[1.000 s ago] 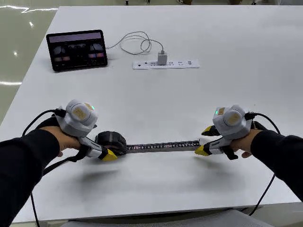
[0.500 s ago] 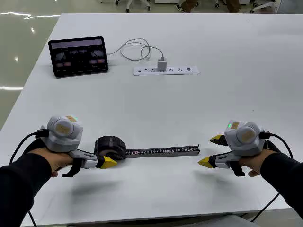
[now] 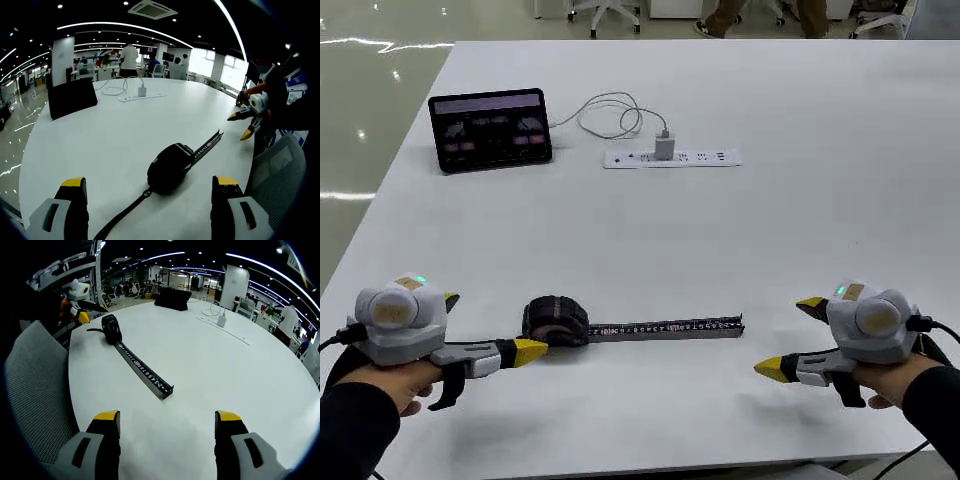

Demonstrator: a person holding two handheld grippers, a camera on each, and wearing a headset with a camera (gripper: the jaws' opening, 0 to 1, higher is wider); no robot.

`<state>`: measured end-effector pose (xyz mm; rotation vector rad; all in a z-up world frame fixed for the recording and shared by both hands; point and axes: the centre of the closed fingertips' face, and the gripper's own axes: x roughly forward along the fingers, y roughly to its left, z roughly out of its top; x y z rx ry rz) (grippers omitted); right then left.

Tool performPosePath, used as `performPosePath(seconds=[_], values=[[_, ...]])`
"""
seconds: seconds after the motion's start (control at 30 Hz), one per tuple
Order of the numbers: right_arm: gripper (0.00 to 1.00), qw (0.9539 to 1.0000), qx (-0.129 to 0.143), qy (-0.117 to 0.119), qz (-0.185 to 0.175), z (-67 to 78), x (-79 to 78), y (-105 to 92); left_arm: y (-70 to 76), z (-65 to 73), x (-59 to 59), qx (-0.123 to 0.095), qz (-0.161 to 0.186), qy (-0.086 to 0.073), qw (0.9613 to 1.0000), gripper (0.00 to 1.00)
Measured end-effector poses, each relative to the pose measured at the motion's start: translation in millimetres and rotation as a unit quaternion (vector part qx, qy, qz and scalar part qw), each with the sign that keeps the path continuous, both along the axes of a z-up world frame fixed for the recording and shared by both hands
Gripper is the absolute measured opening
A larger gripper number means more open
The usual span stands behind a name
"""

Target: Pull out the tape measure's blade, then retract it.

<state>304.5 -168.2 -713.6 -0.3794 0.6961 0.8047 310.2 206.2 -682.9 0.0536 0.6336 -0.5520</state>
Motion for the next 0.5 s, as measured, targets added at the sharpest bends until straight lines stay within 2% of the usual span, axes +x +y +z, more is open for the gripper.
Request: performPosePath(seconds=[0.07, 0.13, 0.17, 0.23, 0.27, 0.3, 0.43, 0.5], values=[[0.75, 1.0000, 0.001, -0.003, -0.009, 1.3, -1.2, -5.1, 1.0, -0.4, -4.4, 0.004, -0.009, -0.002, 0.9999, 1.00], [0.80, 0.9998, 0.001, -0.007, -0.018, 2.7, -3.8, -11.2, 2.2, -7.5, -12.9, 0.031, -0.038, 0.006, 0.9988, 1.00], [0.82, 0.9996, 0.008, -0.005, -0.027, 4.8, -5.8, -14.1, 6.1, -7.6, -12.8, 0.052, -0.041, -0.006, 0.9978, 1.00], [0.83, 0.9994, 0.010, -0.008, -0.032, 7.8, -8.3, -18.1, 5.7, -3.9, -15.5, 0.041, -0.037, -0.010, 0.9984, 1.00], [0.84, 0.9993, 0.013, -0.012, -0.034, 10.2, -10.7, -20.3, 7.0, 0.0, -16.0, 0.023, -0.026, -0.009, 0.9994, 1.00], [0.85, 0.9993, 0.014, -0.013, -0.034, 11.5, -12.9, -21.4, 10.0, 1.7, -15.9, 0.019, -0.015, -0.008, 0.9997, 1.00], [0.89, 0.9989, 0.018, -0.023, -0.037, 23.3, -20.5, -30.1, 20.2, 10.9, -20.1, 0.007, 0.005, -0.012, 0.9999, 1.00], [0.89, 0.9985, 0.023, -0.023, -0.044, 29.7, -25.1, -34.2, 23.8, 13.8, -23.8, 0.015, 0.005, -0.016, 0.9998, 1.00]])
